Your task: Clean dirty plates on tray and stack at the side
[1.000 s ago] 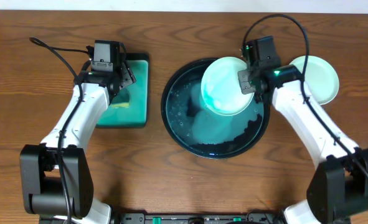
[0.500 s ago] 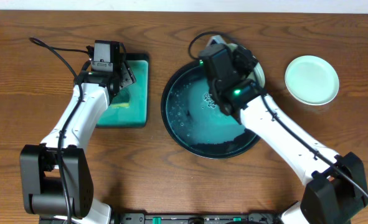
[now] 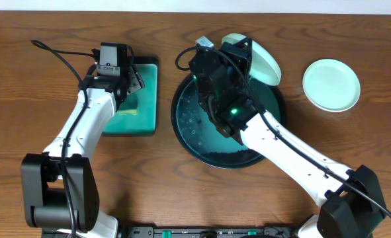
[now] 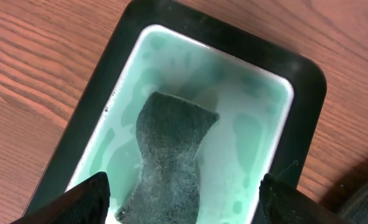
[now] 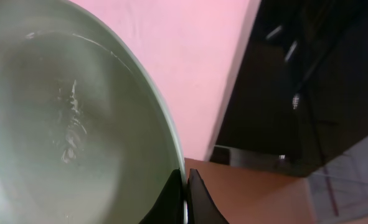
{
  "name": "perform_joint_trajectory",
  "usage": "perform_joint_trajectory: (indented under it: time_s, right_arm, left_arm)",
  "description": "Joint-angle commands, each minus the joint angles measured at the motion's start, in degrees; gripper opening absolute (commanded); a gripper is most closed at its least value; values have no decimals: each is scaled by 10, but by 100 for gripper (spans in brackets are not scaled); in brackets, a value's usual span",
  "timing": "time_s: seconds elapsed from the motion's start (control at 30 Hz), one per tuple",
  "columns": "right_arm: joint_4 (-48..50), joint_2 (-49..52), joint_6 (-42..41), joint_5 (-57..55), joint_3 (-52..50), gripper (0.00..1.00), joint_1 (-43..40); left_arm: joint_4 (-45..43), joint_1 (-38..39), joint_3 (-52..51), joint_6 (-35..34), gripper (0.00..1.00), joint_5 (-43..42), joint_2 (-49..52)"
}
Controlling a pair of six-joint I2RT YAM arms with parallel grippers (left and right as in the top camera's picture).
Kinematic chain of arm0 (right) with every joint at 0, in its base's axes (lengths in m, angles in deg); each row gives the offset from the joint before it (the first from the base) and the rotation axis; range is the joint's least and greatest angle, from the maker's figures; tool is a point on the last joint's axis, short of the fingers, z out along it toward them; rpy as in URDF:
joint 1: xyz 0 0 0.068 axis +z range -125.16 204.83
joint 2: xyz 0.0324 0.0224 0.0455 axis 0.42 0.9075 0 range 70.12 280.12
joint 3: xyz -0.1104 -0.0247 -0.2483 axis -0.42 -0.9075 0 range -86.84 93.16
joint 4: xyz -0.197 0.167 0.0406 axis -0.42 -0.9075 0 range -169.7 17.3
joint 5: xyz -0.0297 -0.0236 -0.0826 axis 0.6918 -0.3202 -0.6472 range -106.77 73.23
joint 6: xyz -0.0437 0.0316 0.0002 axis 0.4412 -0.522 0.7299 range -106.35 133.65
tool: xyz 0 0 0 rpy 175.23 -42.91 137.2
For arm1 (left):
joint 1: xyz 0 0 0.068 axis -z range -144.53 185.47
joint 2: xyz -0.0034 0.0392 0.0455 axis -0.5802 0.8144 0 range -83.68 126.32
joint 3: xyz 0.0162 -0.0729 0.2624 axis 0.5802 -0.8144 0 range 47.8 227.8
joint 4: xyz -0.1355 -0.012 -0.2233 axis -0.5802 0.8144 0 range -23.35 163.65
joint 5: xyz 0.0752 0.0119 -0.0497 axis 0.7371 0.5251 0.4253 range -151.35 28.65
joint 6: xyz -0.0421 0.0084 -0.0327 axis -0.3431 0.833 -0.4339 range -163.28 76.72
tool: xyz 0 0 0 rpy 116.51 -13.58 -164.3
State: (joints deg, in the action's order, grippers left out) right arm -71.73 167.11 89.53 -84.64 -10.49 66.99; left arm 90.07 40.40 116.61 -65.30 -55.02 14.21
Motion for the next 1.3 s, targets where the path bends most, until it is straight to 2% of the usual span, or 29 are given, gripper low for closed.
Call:
perform_joint_trajectory:
  time_s: [0.0, 0.17, 0.27, 0.4, 0.6, 0.67, 0.83, 0.93, 1.03, 1.1, 1.17, 1.27]
  right_arm:
    - [30, -10, 75, -32, 10, 1, 14]
    - [58, -10, 111, -35, 10, 1, 25]
    - [56, -10, 97, -34, 10, 1, 25]
    - [20, -10, 7, -28, 7, 1, 25]
    - [-180, -10, -183, 89, 7, 1, 17]
    - [-175, -10, -177, 81, 7, 1, 17]
    - [-81, -10, -55, 8, 7, 1, 18]
    - [-42, -10, -28, -8, 7, 1, 18]
    - [-87, -10, -103, 38, 7, 1, 18]
    - [-182, -10, -177, 132, 7, 1, 16]
    - [-274, -7, -205, 231, 7, 1, 8]
    - [-283, -6, -266, 207, 7, 1, -4]
  left_arm:
    - [1, -2, 0, 6, 77, 3, 2]
    - [1, -2, 0, 6, 77, 3, 2]
    - [1, -2, 0, 6, 77, 3, 2]
    - [1, -2, 0, 6, 77, 3, 2]
    - [1, -2, 0, 6, 78, 3, 2]
    - [1, -2, 0, 6, 78, 3, 2]
    - [1, -2, 0, 6, 77, 3, 2]
    - [1, -2, 0, 6, 77, 3, 2]
    - [1, -2, 0, 6, 78, 3, 2]
    - [1, -2, 0, 6, 78, 3, 2]
    - [1, -2, 0, 6, 78, 3, 2]
    - [1, -2, 0, 6, 78, 3, 2]
